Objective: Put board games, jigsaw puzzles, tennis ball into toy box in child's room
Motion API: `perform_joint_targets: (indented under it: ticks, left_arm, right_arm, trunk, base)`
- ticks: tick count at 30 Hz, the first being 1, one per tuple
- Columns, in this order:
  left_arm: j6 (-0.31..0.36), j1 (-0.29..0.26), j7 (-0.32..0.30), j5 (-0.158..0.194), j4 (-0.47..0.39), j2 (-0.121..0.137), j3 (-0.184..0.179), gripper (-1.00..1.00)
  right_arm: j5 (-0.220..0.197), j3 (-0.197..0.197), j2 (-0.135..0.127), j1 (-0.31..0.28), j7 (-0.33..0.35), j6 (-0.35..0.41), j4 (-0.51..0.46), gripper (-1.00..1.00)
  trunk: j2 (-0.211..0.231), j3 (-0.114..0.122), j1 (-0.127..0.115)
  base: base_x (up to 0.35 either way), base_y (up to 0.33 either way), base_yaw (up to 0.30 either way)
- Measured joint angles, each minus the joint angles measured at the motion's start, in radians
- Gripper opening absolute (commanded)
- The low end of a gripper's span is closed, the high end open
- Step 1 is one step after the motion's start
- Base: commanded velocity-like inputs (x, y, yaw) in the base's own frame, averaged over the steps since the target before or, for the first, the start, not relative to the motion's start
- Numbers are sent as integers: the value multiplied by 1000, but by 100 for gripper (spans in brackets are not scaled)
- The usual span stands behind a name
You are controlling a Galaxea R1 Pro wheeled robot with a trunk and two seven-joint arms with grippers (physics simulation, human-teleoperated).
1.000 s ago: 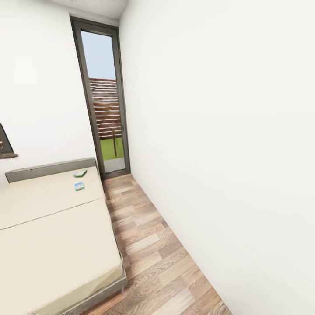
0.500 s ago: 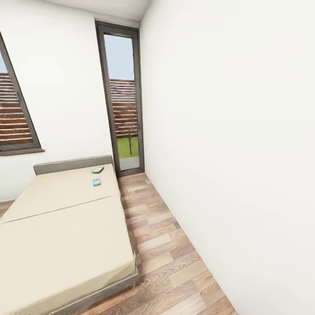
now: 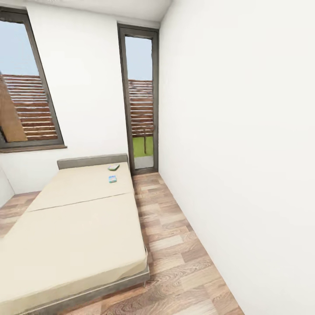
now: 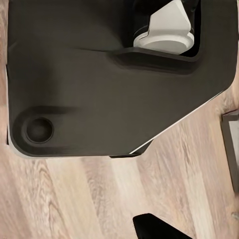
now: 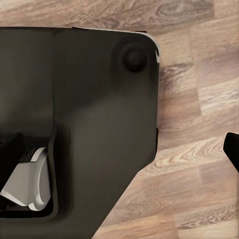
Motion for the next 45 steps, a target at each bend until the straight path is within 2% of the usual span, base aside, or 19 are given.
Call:
perform_joint_targets:
  ticks: [29, 45]
  left_arm:
    - [0, 0, 0, 0, 0, 0, 0, 100]
    - [-2, 0, 0, -1, 0, 0, 0, 100]
  right_arm:
    - [0, 0, 0, 0, 0, 0, 0, 100]
    - [-1, 0, 0, 0, 0, -1, 0, 100]
  trunk:
    - [0, 0, 0]
    - [0, 0, 0]
  base:
    - [0, 0, 227]
    - [0, 0, 109]
